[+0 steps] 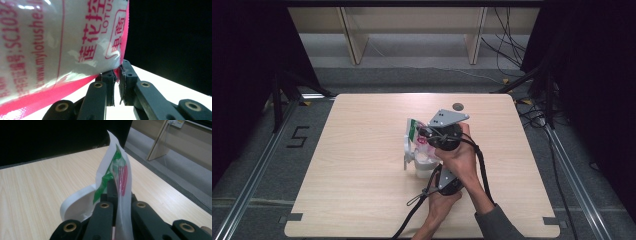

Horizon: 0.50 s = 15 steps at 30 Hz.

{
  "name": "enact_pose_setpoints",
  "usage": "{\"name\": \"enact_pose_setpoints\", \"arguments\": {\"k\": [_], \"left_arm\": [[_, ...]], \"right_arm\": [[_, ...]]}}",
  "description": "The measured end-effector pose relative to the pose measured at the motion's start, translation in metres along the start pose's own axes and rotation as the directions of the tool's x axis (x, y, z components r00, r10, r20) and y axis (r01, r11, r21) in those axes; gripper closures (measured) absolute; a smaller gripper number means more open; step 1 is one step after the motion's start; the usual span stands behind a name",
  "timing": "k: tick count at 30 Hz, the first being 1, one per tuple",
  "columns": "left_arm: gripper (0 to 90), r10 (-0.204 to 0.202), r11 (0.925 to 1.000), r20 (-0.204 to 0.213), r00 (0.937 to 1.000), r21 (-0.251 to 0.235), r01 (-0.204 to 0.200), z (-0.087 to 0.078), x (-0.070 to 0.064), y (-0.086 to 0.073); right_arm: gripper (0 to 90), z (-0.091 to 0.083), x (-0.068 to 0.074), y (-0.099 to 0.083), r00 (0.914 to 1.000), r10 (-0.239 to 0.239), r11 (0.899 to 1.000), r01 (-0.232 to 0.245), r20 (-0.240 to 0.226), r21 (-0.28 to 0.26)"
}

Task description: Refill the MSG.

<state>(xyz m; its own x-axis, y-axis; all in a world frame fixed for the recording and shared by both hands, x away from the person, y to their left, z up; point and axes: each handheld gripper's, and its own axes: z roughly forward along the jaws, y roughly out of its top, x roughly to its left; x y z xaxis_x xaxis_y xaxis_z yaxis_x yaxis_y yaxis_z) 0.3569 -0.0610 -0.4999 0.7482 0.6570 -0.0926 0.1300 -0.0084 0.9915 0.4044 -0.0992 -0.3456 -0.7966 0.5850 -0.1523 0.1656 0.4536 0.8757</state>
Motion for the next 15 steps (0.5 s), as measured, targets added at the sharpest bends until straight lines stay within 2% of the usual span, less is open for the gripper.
{"name": "enact_pose_setpoints", "arguments": {"k": [1, 2, 4, 5, 7, 9, 10, 12, 13, 14, 15], "left_arm": [[83.0, 0.000, 1.0000, 0.007, 1.0000, 0.009, 0.000, -0.001, 0.001, 0.000], [83.0, 0.000, 1.0000, -0.001, 1.0000, 0.001, 0.000, 0.000, 0.000, 0.000], [83.0, 0.007, 0.9999, 0.010, 0.9999, 0.013, -0.007, -0.002, 0.000, 0.000], [83.0, 0.010, 0.9999, 0.009, 0.9999, 0.014, -0.010, -0.002, 0.000, 0.000], [83.0, 0.016, 0.9997, 0.008, 0.9998, 0.019, -0.017, -0.003, 0.001, 0.000], [83.0, 0.031, 0.9994, -0.016, 0.9994, 0.013, -0.031, -0.003, 0.000, -0.001], [83.0, 0.035, 0.9988, 0.004, 0.9994, 0.033, -0.035, -0.006, 0.001, -0.001], [82.9, 0.040, 0.9985, 0.001, 0.9992, 0.037, -0.040, -0.007, 0.001, -0.001], [82.9, 0.043, 0.9983, 0.000, 0.9991, 0.040, -0.043, -0.008, 0.001, -0.001], [82.9, 0.049, 0.9979, -0.001, 0.9988, 0.043, -0.049, -0.009, 0.002, -0.001], [82.9, 0.050, 0.9977, -0.003, 0.9988, 0.045, -0.050, -0.010, 0.002, -0.001]], "right_arm": [[90.0, 0.000, -0.001, 0.000, 0.9998, -0.018, 1.000, 0.018, 0.007, -0.010], [90.0, -0.001, 0.000, 0.000, 0.9999, 0.005, 1.000, -0.005, -0.011, 0.006], [90.0, -0.002, 0.000, 0.000, 0.9999, 0.013, 1.000, -0.013, -0.002, -0.007], [90.0, -0.004, 0.000, 0.000, 0.9995, 0.029, 1.000, -0.029, -0.011, 0.003], [90.0, -0.005, -0.002, 0.000, 0.9998, 0.018, 1.000, -0.018, -0.005, -0.019], [90.0, -0.007, -0.004, 0.001, 0.9999, 0.012, 1.000, -0.013, -0.009, -0.028], [90.0, -0.009, -0.004, 0.001, 0.9995, 0.027, 0.999, -0.028, -0.015, -0.026], [90.0, -0.013, -0.006, 0.001, 0.9997, 0.022, 0.999, -0.023, -0.013, -0.042], [90.0, -0.015, -0.006, 0.001, 0.9990, 0.033, 0.999, -0.034, -0.030, -0.034], [90.0, -0.017, -0.006, 0.001, 0.9986, 0.047, 0.998, -0.048, -0.026, -0.049], [90.0, -0.019, -0.008, 0.001, 0.9988, 0.039, 0.997, -0.041, -0.031, -0.061]]}}
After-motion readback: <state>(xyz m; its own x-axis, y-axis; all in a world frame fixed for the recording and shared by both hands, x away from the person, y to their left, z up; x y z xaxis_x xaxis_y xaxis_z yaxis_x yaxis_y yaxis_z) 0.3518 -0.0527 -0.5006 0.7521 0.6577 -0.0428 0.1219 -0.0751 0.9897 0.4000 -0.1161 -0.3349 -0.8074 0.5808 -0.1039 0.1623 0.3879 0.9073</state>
